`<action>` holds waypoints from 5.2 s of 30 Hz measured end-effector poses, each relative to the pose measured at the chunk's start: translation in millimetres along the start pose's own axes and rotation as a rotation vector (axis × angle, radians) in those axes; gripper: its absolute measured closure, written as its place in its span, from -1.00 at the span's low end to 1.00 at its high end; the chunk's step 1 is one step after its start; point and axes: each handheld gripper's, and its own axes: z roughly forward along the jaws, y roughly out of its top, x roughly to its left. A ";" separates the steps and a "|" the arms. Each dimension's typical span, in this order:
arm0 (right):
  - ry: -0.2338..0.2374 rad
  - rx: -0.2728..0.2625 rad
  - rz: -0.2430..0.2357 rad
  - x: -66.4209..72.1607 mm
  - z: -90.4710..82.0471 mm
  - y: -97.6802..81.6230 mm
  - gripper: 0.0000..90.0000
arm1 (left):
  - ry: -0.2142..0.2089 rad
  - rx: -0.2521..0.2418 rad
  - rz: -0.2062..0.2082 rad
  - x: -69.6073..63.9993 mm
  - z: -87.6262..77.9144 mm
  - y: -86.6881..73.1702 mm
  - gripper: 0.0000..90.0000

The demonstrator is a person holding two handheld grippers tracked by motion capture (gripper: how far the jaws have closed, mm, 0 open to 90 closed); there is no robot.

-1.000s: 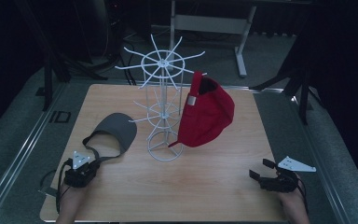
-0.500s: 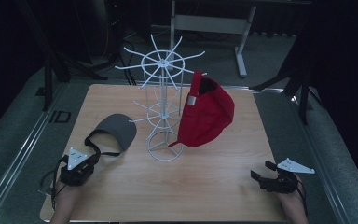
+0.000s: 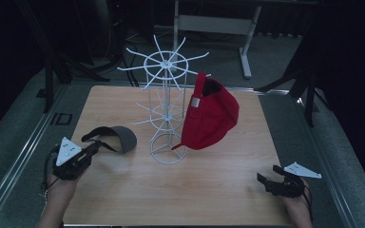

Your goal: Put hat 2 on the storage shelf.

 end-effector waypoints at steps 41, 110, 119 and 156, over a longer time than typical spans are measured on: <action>0.074 -0.001 -0.005 0.6 1.3 -0.2 -0.67 | -0.324 -0.321 0.218 12.4 -70.9 120.5 0.90; 0.082 0.018 -0.007 1.4 2.4 -0.8 -0.67 | -0.562 -0.330 0.283 4.6 -36.2 218.0 0.88; 0.082 0.016 -0.007 1.3 2.3 -0.8 -0.67 | -0.566 -0.330 0.246 10.0 -33.9 208.0 0.67; 0.082 0.012 -0.016 2.8 1.0 -0.6 -0.67 | -0.583 -0.296 0.155 26.2 -31.3 129.2 0.37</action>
